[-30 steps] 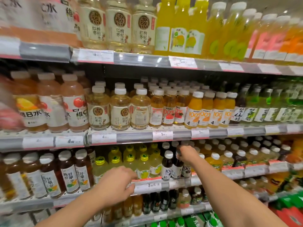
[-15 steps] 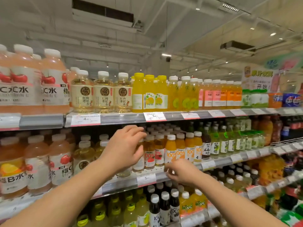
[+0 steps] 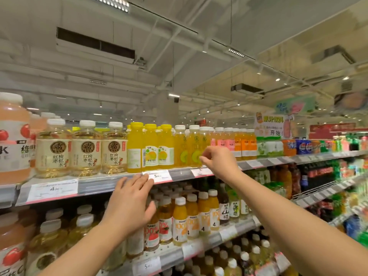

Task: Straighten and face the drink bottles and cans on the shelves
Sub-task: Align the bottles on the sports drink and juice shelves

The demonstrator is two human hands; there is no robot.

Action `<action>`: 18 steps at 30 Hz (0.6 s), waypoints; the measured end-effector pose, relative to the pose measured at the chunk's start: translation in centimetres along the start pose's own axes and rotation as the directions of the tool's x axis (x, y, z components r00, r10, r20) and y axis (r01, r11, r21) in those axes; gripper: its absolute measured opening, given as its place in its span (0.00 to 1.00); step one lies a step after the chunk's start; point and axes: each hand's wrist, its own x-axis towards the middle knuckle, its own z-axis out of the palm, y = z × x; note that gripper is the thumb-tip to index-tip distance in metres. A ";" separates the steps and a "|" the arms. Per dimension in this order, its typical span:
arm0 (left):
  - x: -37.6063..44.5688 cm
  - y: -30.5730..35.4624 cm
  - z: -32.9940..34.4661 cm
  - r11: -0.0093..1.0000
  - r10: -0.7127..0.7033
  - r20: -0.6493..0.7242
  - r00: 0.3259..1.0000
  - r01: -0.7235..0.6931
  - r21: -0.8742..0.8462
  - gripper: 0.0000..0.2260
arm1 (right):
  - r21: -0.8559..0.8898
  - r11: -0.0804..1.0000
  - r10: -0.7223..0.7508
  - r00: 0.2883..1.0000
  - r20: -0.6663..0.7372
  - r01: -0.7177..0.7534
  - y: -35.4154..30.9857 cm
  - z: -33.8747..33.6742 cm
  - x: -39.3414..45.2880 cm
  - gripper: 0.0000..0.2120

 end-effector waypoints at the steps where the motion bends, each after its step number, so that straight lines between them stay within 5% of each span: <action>1: 0.1 0.1 -0.2 1.000 -0.012 0.004 1.000 0.012 -0.002 0.29 | 0.003 0.999 0.044 0.999 -0.011 -0.044 0.6 0.1 0.8 0.12; 7: 0.5 1.1 -1.2 0.992 -0.122 -0.027 0.992 0.121 -0.016 0.26 | 0.007 0.994 0.104 0.994 0.036 -0.105 2.7 3.6 2.6 0.18; 18: 1.5 5.3 -2.1 0.901 -0.421 -0.096 0.902 0.403 -0.159 0.25 | 0.192 0.972 -0.135 0.991 -0.022 0.136 6.5 5.2 4.1 0.13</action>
